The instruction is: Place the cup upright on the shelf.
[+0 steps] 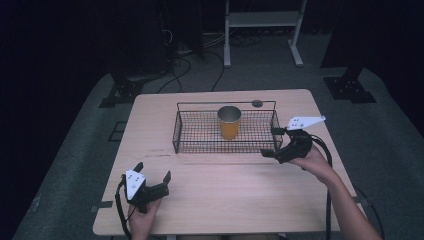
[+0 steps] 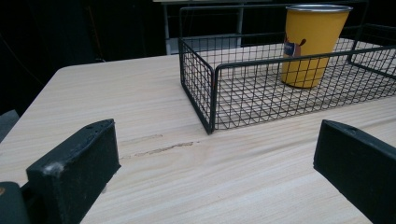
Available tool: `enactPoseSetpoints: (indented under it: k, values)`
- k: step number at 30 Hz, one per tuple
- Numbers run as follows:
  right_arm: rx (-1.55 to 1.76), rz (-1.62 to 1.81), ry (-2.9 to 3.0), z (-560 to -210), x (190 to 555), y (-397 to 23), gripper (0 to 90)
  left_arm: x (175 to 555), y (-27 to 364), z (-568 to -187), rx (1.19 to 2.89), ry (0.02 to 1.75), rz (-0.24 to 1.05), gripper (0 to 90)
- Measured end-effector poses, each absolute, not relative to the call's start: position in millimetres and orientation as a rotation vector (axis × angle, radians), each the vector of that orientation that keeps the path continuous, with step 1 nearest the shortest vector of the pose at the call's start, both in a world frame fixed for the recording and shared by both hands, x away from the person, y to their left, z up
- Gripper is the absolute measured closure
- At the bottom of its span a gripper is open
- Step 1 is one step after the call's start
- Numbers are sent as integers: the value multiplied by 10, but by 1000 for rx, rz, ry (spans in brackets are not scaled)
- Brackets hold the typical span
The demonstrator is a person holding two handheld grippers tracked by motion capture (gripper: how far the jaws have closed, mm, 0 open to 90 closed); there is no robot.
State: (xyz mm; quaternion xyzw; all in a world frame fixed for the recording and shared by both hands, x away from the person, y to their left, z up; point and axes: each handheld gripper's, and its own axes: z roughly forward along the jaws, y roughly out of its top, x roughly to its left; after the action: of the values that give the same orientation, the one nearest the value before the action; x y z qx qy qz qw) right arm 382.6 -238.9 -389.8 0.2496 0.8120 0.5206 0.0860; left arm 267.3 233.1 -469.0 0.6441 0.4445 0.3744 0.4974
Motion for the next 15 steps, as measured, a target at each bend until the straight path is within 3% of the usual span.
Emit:
enactPoseSetpoints:
  k: [15]
  values:
    - [764, 1573, 2400, -4034, 3701, -2457, 7, 2670, 2328, -4691, 1564, 1076, 909, 0]
